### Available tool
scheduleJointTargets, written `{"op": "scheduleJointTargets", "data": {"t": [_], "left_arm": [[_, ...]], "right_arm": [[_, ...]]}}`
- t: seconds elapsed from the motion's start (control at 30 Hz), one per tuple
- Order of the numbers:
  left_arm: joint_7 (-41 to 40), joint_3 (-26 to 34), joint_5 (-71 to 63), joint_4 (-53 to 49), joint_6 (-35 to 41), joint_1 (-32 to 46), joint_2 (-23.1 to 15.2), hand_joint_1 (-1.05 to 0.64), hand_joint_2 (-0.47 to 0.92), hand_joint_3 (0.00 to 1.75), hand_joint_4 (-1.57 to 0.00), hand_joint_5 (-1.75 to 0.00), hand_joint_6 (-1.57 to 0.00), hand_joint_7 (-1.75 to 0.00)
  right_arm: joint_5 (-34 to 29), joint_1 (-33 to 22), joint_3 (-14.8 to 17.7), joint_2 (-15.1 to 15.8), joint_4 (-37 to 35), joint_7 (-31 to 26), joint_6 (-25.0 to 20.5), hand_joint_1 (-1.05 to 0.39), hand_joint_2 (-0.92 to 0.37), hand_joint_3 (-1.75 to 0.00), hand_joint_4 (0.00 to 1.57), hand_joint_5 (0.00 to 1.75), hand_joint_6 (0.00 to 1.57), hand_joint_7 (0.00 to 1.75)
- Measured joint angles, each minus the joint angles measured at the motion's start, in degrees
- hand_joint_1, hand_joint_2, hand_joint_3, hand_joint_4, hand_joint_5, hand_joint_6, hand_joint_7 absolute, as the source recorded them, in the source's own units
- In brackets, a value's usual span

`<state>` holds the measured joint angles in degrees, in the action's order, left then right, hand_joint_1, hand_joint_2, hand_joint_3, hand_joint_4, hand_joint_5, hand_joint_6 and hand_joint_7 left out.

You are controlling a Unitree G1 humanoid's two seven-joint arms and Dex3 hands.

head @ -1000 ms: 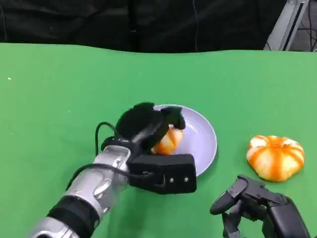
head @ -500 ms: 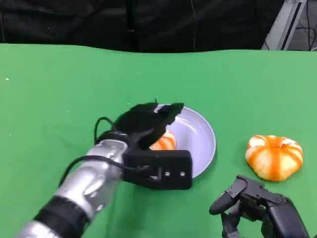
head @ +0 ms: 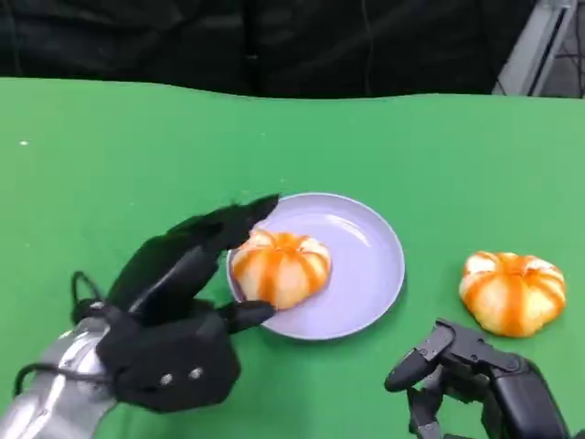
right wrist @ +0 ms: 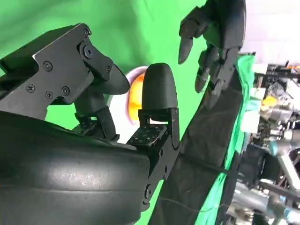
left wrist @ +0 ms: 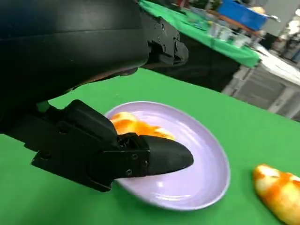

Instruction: Grasp the bread from the table and place it into the plate.

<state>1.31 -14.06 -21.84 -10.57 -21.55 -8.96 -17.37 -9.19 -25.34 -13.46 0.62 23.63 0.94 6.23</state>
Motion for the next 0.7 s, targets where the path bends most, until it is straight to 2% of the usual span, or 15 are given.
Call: {"op": "scheduleJointTargets", "data": {"t": [0.07,0.17,0.2,0.23,0.33,0.37,0.4,0.43,0.5,0.67,0.7], "left_arm": [[-0.9,1.94,3.78,1.58,-4.05,4.15,1.15,-0.47,0.92,0.35,-0.37,-0.9,-0.62,-0.2],[-1.55,4.3,7.94,2.75,-8.29,9.0,2.95,-0.44,0.92,0.35,-0.41,-0.96,-0.68,-0.23],[-1.63,4.87,8.57,2.76,-9.03,9.88,3.29,-0.37,0.92,0.33,-0.53,-1.04,-0.8,-0.3],[-1.81,5.74,9.61,3.06,-9.77,11.08,3.77,-0.35,0.92,0.32,-0.58,-1.08,-0.86,-0.33],[-2.26,7.7,13.75,5.37,-11.23,16.08,6.38,-0.32,0.92,0.31,-0.63,-1.13,-0.91,-0.36],[-2.25,7.9,14.4,5.69,-11.31,17.2,7.01,-0.24,0.9,0.37,-0.67,-1.18,-0.94,-0.47],[-2.17,8.12,15.5,6.4,-11.2,18.46,7.49,-0.18,0.82,0.54,-0.69,-1.23,-0.88,-0.69],[-2.08,8.38,16.91,7.65,-11.23,19.9,8.07,-0.16,0.78,0.62,-0.69,-1.25,-0.85,-0.78],[-1.7,8.95,19.38,10.08,-11.36,22.46,9.22,-0.15,0.75,0.69,-0.7,-1.26,-0.82,-0.86],[-0.6,9.51,20.1,11.59,-11.25,23.68,10.11,-0.14,0.73,0.73,-0.7,-1.26,-0.81,-0.89],[-0.47,9.59,20.1,11.63,-11.21,23.69,10.31,-0.12,0.59,1.02,-0.79,-1.49,-0.83,-1.16]], "right_arm": [[0.39,-0.22,0.73,0.18,0.01,0.23,-0.04,0.01,-0.46,-1.23,0.71,1.67,0.72,1.34],[0.55,-0.21,1.18,0.37,-0.01,0.49,0.1,0.0,-0.47,-1.22,0.71,1.67,0.72,1.34],[0.56,-0.16,1.18,0.4,-0.01,0.6,0.15,0.0,-0.47,-1.21,0.71,1.66,0.72,1.34],[0.55,-0.02,1.13,0.43,0.0,0.77,0.18,0.01,-0.47,-1.21,0.71,1.66,0.72,1.34],[0.65,-0.05,1.48,0.51,0.05,0.94,0.14,0.01,-0.47,-1.21,0.71,1.65,0.72,1.34],[0.69,-0.05,1.54,0.52,0.05,0.98,0.14,-0.01,-0.47,-1.2,0.7,1.65,0.72,1.34],[0.82,-0.03,1.54,0.54,0.08,1.15,0.09,-0.02,-0.48,-1.19,0.7,1.65,0.72,1.34],[1.1,-0.15,1.63,0.56,0.19,1.26,0.05,-0.02,-0.48,-1.19,0.7,1.65,0.72,1.34],[1.3,-0.34,1.84,0.63,0.37,1.41,-0.07,-0.03,-0.49,-1.18,0.7,1.65,0.72,1.34],[1.43,-0.48,1.93,0.65,0.6,1.61,-0.11,-0.03,-0.49,-1.17,0.7,1.65,0.72,1.34],[1.44,-0.5,1.95,0.65,0.61,1.62,-0.12,-0.01,-0.49,-1.17,0.7,1.65,0.72,1.34]]}}
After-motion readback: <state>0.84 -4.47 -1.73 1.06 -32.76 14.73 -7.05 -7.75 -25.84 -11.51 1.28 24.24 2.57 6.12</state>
